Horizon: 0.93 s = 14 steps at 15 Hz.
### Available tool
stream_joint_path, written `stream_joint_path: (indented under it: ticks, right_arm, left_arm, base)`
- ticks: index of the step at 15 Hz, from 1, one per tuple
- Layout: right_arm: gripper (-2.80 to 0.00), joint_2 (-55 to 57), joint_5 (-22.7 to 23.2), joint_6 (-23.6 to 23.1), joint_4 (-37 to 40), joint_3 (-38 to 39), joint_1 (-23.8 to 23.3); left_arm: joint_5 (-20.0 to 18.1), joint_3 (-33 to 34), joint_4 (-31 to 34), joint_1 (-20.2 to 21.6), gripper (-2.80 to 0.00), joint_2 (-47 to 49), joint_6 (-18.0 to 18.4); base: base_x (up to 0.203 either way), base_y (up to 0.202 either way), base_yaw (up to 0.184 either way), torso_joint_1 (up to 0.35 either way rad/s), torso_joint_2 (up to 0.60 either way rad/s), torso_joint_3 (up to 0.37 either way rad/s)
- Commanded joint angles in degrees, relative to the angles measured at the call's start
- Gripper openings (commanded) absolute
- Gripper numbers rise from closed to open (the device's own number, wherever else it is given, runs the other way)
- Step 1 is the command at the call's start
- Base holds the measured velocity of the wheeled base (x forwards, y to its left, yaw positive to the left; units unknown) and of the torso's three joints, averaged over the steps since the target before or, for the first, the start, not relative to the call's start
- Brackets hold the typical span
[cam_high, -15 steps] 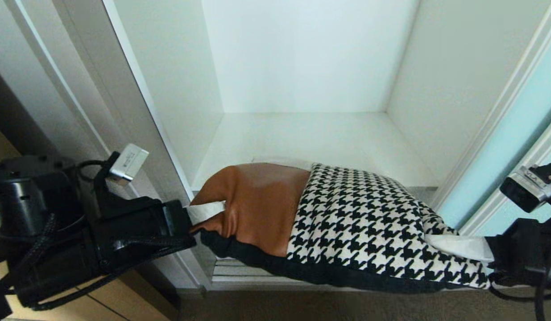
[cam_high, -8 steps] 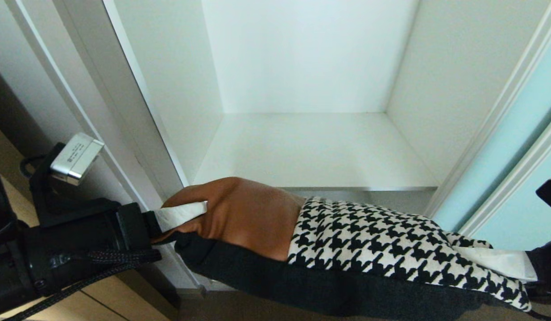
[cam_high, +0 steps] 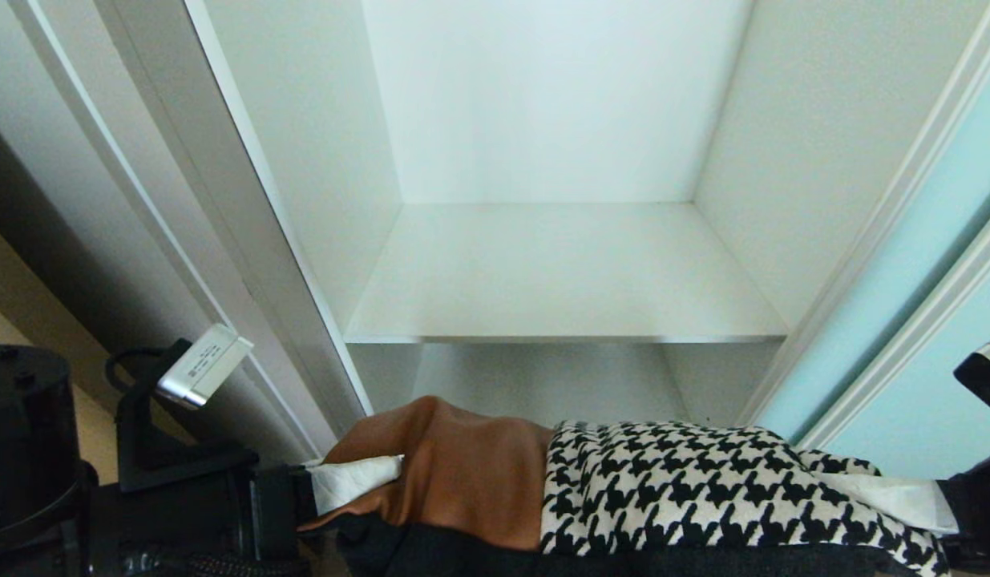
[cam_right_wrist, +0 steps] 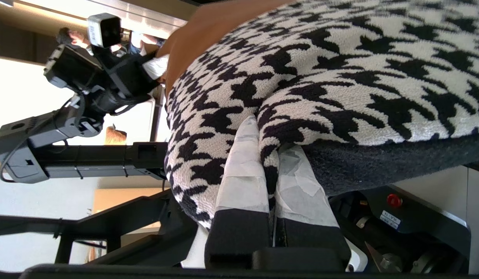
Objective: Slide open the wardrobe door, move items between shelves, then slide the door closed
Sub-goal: Place the pillow on the lower shelf
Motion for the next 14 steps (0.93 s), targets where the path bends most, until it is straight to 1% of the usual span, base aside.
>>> stream_joint_path:
  ticks: [1, 3, 5, 7, 14]
  right_arm:
    - [-2.8, 2.58, 0.37, 0.09, -0.24, 0.09, 0.22]
    - [-2.8, 4.47, 0.3, -0.13, -0.74, -0.07, 1.51]
    - [-2.8, 5.21, 0.33, -0.29, -0.77, -0.15, 1.93]
    - [-2.8, 7.5, 0.29, -0.78, -0.83, -0.32, 2.13]
    - [-2.8, 10.0, 0.03, -1.13, -0.93, -1.31, 2.14]
  left_arm:
    - [-0.2, -0.94, -0.26, -0.53, -2.8, 2.74, -0.26]
    - [-0.07, -1.61, -0.88, -1.23, -2.8, 5.41, -0.25]
    - [-0.03, -1.53, -2.41, -1.28, -2.8, 6.31, -2.23]
    - [0.06, -1.51, -2.67, -1.28, -2.8, 8.11, -2.77]
    - [0.24, -2.16, -2.79, -1.2, -2.8, 9.46, -2.61]
  base:
    - [0.0, 0.0, 0.0, 0.0, 0.0, 0.0]
    - [0.0, 0.0, 0.0, 0.0, 0.0, 0.0]
    - [0.0, 0.0, 0.0, 0.0, 0.0, 0.0]
    - [0.0, 0.0, 0.0, 0.0, 0.0, 0.0]
    - [-0.19, 0.0, 0.0, 0.004, 0.0, 0.002]
